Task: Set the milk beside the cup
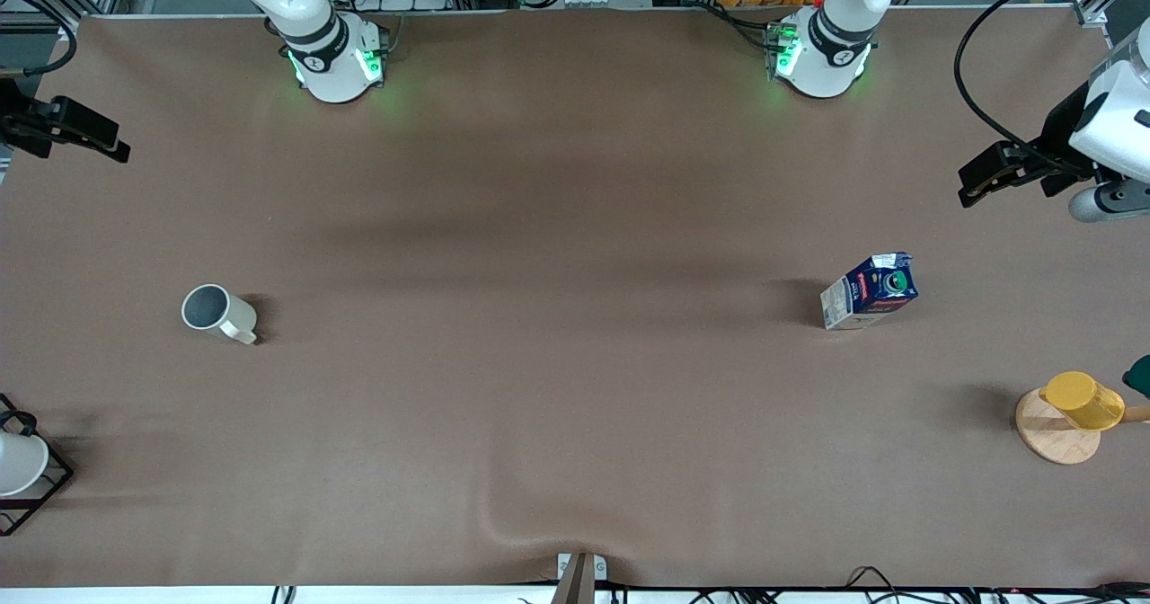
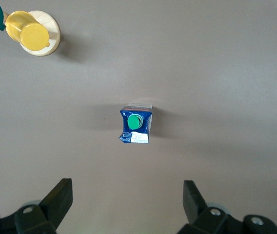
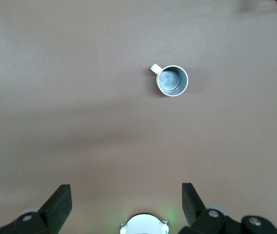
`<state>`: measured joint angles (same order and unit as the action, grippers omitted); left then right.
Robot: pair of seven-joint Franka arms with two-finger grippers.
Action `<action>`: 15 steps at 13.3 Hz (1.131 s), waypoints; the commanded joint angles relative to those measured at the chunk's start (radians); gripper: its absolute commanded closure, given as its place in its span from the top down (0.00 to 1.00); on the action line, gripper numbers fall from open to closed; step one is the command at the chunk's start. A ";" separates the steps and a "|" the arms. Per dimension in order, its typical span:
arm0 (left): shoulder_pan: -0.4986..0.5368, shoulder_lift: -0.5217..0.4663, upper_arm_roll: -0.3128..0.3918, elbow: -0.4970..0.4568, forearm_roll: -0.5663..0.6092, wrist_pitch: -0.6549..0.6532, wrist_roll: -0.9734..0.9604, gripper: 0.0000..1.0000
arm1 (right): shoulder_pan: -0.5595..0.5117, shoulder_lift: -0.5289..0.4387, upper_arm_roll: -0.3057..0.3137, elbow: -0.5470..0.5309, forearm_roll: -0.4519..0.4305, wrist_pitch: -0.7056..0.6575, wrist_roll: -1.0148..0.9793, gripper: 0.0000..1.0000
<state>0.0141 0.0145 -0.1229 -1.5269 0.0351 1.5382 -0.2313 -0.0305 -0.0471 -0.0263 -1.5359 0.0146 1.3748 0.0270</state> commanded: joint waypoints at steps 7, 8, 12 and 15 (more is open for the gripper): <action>0.009 0.002 0.003 0.007 -0.021 0.003 0.024 1.00 | 0.004 -0.010 0.003 -0.001 -0.021 0.000 -0.001 1.00; 0.013 0.007 0.003 0.007 -0.020 0.003 0.026 1.00 | 0.003 -0.007 0.003 -0.001 -0.021 0.001 -0.009 1.00; 0.012 0.018 0.003 0.007 -0.027 0.003 0.026 1.00 | 0.000 0.010 0.002 -0.012 -0.021 0.019 -0.010 1.00; 0.015 0.025 0.006 0.007 -0.080 0.003 0.026 1.00 | -0.014 0.076 -0.003 -0.015 -0.019 0.039 -0.012 1.00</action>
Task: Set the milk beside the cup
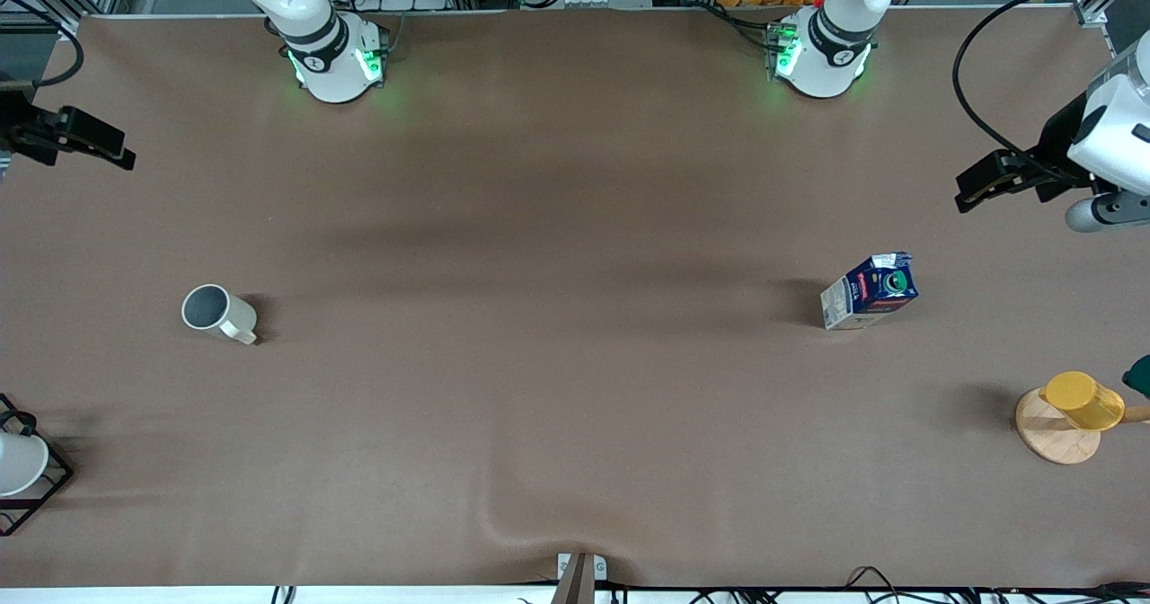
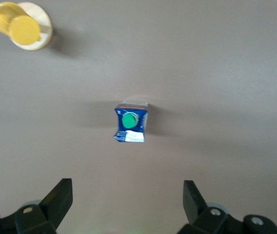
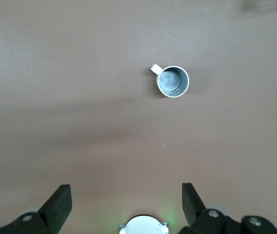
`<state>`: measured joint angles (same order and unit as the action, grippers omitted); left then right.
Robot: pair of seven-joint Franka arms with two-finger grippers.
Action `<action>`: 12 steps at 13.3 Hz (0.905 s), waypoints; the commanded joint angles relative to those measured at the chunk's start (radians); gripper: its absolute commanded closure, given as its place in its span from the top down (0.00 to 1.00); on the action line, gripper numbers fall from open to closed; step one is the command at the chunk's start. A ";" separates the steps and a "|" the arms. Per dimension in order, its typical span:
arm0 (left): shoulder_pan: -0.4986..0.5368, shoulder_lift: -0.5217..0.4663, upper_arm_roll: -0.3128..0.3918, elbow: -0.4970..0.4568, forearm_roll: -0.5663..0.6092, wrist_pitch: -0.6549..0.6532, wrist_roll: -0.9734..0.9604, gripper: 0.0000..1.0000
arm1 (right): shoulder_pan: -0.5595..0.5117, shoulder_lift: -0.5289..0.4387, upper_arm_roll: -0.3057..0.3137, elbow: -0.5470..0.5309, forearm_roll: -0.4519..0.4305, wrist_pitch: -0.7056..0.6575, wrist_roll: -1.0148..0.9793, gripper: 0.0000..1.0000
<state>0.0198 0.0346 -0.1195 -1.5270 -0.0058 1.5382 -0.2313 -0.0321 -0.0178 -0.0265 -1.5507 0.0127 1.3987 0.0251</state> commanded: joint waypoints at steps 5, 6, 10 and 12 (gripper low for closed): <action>0.009 0.025 0.003 0.001 -0.031 0.005 0.040 1.00 | -0.109 0.214 -0.006 -0.049 -0.039 0.178 -0.154 1.00; 0.009 0.027 0.003 -0.001 -0.026 0.005 0.040 1.00 | -0.144 0.246 -0.004 -0.054 -0.039 0.219 -0.215 1.00; 0.035 0.041 0.003 -0.054 -0.025 0.058 0.043 1.00 | -0.184 0.352 -0.004 -0.057 -0.028 0.299 -0.307 1.00; 0.037 0.042 0.004 -0.132 -0.026 0.155 0.047 1.00 | -0.163 0.389 -0.004 -0.057 -0.034 0.351 -0.344 1.00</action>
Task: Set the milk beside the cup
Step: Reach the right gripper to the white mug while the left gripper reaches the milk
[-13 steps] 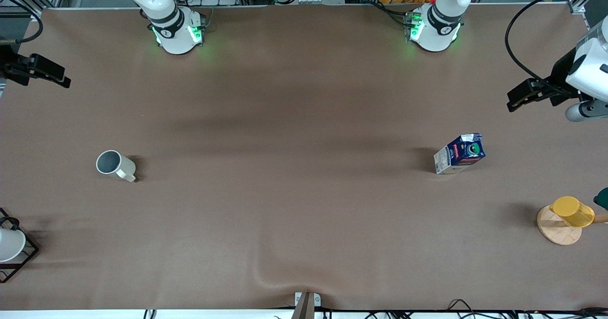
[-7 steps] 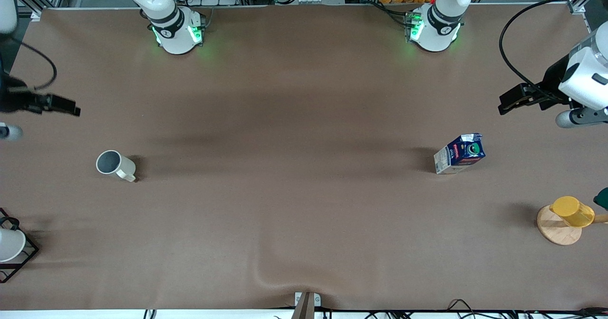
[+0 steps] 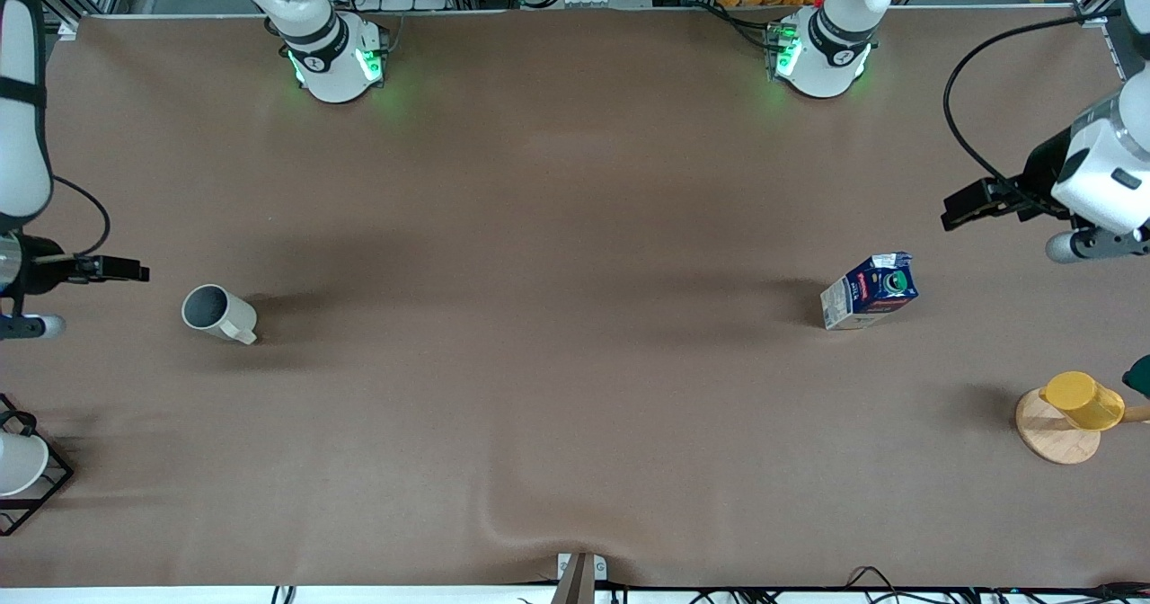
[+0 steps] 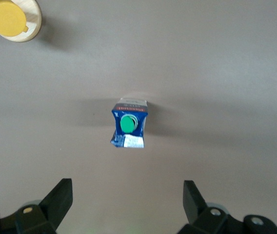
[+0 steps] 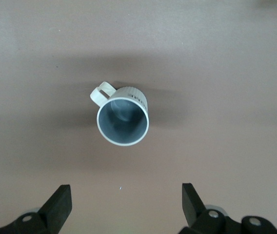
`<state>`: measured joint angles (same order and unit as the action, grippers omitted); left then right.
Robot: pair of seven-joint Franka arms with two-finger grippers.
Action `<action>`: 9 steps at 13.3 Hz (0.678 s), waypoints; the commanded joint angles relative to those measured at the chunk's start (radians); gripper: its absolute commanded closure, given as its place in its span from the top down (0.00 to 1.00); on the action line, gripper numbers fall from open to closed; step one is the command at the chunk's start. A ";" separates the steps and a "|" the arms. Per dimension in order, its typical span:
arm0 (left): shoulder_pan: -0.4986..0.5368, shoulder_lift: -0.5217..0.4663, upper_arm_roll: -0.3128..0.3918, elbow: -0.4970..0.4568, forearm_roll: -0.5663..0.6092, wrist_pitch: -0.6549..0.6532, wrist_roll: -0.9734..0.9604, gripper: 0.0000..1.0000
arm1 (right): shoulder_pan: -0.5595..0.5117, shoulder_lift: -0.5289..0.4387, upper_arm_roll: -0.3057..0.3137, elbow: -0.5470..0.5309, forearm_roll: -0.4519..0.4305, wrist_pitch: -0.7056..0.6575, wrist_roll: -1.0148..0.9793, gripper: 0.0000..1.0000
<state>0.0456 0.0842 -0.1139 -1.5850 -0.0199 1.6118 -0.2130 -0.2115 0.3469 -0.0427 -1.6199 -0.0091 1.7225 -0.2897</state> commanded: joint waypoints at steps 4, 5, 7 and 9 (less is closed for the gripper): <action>0.007 0.055 -0.001 -0.122 -0.011 0.172 0.027 1.00 | 0.076 0.087 0.012 0.002 -0.018 0.084 -0.052 1.00; 0.005 0.069 -0.001 -0.125 -0.009 0.175 0.027 1.00 | 0.092 0.093 0.012 -0.021 -0.018 0.110 -0.052 1.00; 0.005 0.075 -0.003 -0.157 -0.009 0.207 0.027 1.00 | 0.101 0.083 0.012 -0.110 -0.018 0.175 -0.052 1.00; 0.007 0.080 -0.003 -0.213 -0.008 0.265 0.027 1.00 | 0.095 0.084 0.012 -0.147 -0.018 0.187 -0.054 1.00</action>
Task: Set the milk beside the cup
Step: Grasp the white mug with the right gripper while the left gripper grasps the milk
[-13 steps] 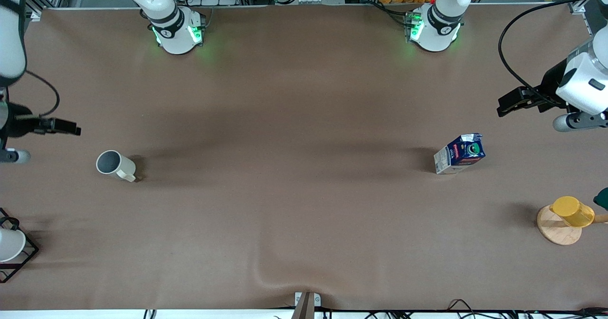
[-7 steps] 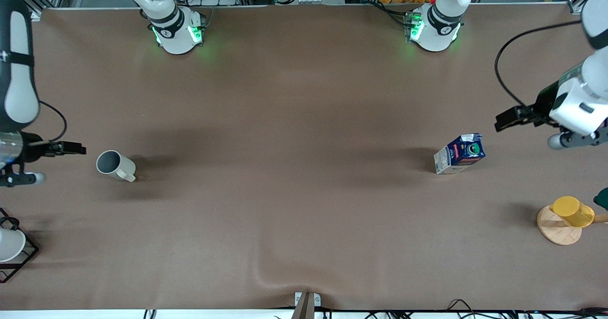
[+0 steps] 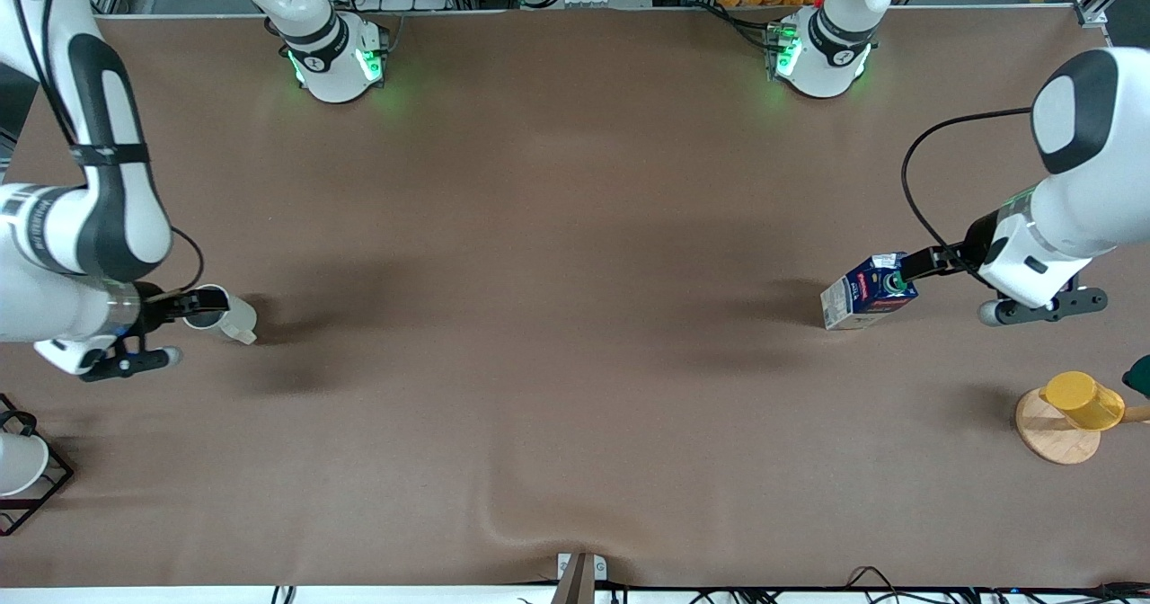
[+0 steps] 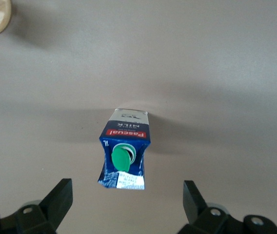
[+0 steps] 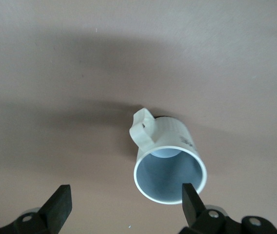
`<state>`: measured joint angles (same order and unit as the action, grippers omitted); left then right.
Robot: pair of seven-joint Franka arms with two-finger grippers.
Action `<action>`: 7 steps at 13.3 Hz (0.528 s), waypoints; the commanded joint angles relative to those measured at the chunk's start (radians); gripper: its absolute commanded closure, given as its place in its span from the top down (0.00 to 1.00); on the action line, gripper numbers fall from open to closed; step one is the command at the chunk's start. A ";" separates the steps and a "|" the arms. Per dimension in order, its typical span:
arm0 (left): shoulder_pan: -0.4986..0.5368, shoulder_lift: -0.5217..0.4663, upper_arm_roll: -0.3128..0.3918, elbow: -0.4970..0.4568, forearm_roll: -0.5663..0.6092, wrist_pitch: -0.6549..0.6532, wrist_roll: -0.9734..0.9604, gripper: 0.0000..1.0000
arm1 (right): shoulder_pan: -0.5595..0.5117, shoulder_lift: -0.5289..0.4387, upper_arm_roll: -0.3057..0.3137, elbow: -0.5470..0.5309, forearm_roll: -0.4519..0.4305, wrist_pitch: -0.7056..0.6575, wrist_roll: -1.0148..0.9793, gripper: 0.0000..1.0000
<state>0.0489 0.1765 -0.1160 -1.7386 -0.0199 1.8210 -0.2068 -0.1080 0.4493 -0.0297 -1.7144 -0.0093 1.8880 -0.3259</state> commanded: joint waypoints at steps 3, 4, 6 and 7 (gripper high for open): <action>-0.001 -0.003 -0.002 -0.113 0.032 0.113 0.021 1.00 | -0.005 -0.011 0.001 -0.085 -0.018 0.023 -0.016 1.00; -0.001 0.004 -0.002 -0.124 0.034 0.127 0.021 1.00 | -0.004 -0.009 0.001 -0.102 -0.018 0.023 -0.015 1.00; 0.000 0.017 -0.002 -0.137 0.034 0.144 0.021 1.00 | -0.002 0.005 0.001 -0.116 -0.017 0.040 -0.013 1.00; 0.002 0.017 -0.002 -0.151 0.034 0.164 0.021 1.00 | -0.008 0.012 0.001 -0.114 -0.017 0.052 -0.016 1.00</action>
<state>0.0488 0.1975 -0.1160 -1.8627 -0.0072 1.9465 -0.1974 -0.1093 0.4545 -0.0325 -1.8164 -0.0095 1.9160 -0.3315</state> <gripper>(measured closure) 0.000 0.000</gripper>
